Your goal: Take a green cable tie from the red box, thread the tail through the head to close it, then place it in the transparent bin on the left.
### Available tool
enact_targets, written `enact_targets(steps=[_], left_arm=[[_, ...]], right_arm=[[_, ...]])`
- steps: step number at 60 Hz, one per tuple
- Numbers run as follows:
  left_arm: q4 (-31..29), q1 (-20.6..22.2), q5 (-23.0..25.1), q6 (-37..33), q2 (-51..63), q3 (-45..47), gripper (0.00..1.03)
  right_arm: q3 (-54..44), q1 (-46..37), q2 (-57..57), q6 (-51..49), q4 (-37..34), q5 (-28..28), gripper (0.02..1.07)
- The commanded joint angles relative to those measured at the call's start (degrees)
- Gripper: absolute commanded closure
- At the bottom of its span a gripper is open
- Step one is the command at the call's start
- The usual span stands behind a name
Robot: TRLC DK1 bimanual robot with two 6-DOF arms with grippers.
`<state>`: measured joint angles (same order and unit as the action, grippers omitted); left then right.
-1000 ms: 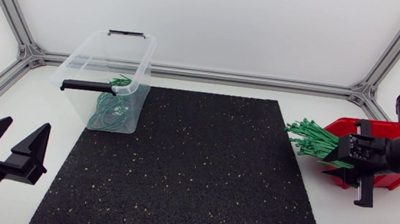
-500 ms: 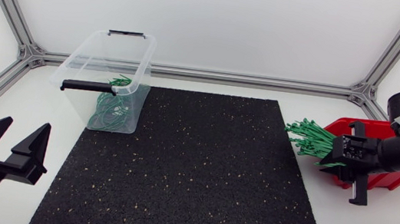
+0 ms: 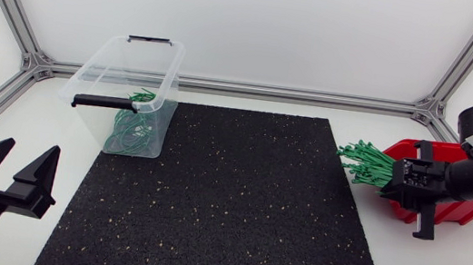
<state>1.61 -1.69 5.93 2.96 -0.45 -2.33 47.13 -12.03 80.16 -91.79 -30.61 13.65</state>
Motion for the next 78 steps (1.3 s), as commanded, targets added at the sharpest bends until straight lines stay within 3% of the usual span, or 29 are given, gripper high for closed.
enact_targets(steps=[1,5,24,36,51,72,75,78], left_arm=[[-0.6,0.4,0.0,0.2,0.1,2.4,0.04],[-0.6,0.5,0.0,0.2,0.1,2.4,0.04],[-0.6,0.5,0.0,0.2,0.1,2.4,0.04],[-0.6,0.5,0.0,0.2,0.3,2.4,0.04],[-0.6,0.5,0.0,0.2,0.3,2.4,0.04],[-0.6,0.5,0.0,0.2,0.3,2.4,0.04],[-0.6,0.5,0.0,0.2,0.3,2.4,0.04],[-0.6,0.5,0.0,0.2,0.3,2.4,0.04]], right_arm=[[-0.1,0.3,0.4,-1.4,-0.9,-0.2,0.97],[0.5,0.3,1.0,-1.1,-1.6,-0.7,1.01],[3.4,-0.8,-2.1,-0.7,-6.2,0.5,1.01],[10.1,-4.2,-3.6,0.4,-11.8,6.0,1.01],[17.9,-6.3,-0.8,7.3,-11.6,12.6,1.01],[9.7,1.3,-1.8,8.1,-9.3,10.8,1.01],[7.4,2.8,-1.7,7.5,-7.5,7.5,0.88],[6.0,2.8,-1.8,7.0,-7.6,7.2,0.55]])
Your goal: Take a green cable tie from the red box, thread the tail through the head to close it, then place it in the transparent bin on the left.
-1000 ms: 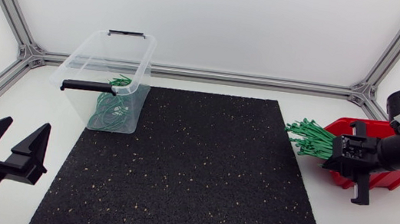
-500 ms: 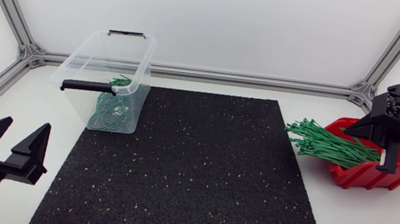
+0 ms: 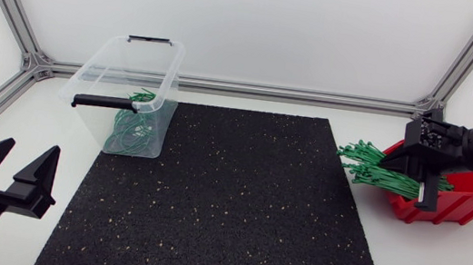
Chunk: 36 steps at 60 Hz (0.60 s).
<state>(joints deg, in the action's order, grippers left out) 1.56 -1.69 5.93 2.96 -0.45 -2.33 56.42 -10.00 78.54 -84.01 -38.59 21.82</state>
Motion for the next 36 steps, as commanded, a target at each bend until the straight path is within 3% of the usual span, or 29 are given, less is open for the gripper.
enact_targets(steps=[1,3,11,32,36], left_arm=[[-0.6,0.5,0.0,0.2,0.3,2.4,0.04],[-0.5,0.5,0.0,0.2,0.3,2.4,0.04],[-0.5,0.6,0.0,0.2,0.3,2.4,0.04],[-0.6,0.6,0.0,0.2,0.3,2.4,0.04],[-0.6,0.6,0.0,0.2,0.2,2.4,0.04]], right_arm=[[-3.5,0.8,-0.3,-0.8,0.4,-1.0,0.5],[-4.1,0.8,-1.2,-1.0,0.7,-1.0,0.43],[-3.7,-0.5,-4.3,-1.7,0.4,-0.1,0.4],[-7.2,-2.4,-5.9,-6.5,-1.2,-1.8,0.41],[-8.8,-2.0,-5.9,-7.4,-1.1,-2.7,0.48]])
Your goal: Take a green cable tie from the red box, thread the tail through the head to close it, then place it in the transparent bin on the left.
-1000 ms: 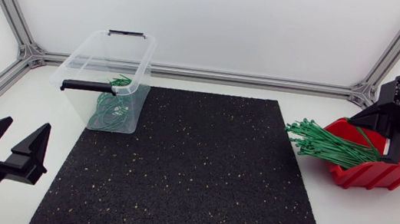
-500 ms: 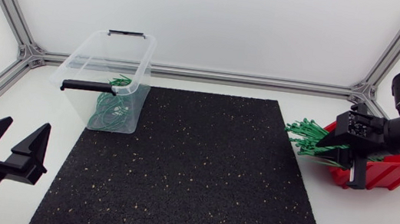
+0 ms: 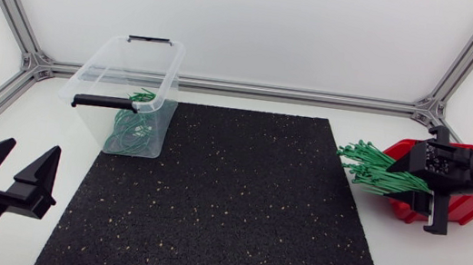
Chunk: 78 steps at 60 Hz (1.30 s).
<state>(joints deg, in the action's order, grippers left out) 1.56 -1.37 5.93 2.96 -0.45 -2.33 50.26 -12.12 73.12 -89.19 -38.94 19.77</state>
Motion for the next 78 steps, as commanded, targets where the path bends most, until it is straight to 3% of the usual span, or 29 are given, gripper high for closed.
enact_targets(steps=[1,5,10,61,72,78], left_arm=[[-0.6,0.3,0.0,0.2,0.3,2.4,0.04],[-0.6,0.3,0.0,0.2,0.3,2.4,0.04],[-0.6,0.3,0.0,0.2,0.2,2.4,0.04],[-0.7,0.3,0.0,0.1,0.1,2.4,0.04],[-0.7,0.3,0.0,0.1,0.2,2.4,0.04],[-0.6,0.3,0.0,0.2,0.2,2.4,0.04]], right_arm=[[-3.0,0.3,-0.5,-2.3,-0.7,-0.7,0.48],[-4.0,0.7,-0.5,-2.4,-0.3,-1.4,0.48],[-5.2,1.7,-0.6,-2.5,0.4,-1.8,0.57],[-5.4,7.2,6.0,-0.5,9.5,-6.9,0.66],[-5.7,6.7,5.1,-1.4,9.0,-7.2,0.96],[-6.3,6.2,3.6,-2.0,8.8,-7.2,0.97]])
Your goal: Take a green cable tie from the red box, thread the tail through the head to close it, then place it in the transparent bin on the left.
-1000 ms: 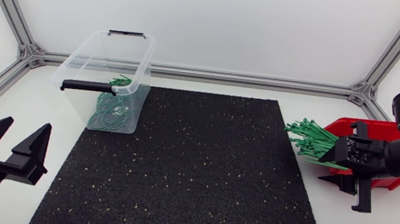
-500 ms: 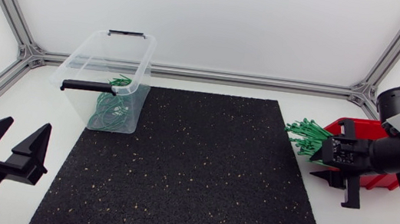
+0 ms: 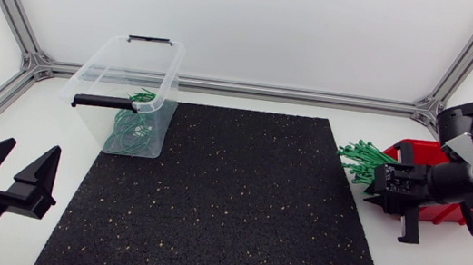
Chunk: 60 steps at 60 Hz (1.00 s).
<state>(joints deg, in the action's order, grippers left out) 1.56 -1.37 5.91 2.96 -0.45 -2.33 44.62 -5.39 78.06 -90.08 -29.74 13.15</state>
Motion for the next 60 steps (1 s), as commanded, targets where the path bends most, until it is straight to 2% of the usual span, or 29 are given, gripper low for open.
enact_targets(steps=[1,28,60], left_arm=[[-0.6,0.3,0.0,0.2,0.1,2.4,0.04],[-0.6,0.3,0.0,0.1,0.2,2.4,0.04],[-0.7,0.3,0.0,0.2,0.2,2.4,0.04]], right_arm=[[-0.9,-0.5,-1.6,-1.1,-0.6,-0.6,0.97],[-0.5,-3.8,-3.9,-2.8,-3.7,-0.7,1.0],[11.7,-5.2,-8.5,1.9,-11.5,3.9,1.01]])
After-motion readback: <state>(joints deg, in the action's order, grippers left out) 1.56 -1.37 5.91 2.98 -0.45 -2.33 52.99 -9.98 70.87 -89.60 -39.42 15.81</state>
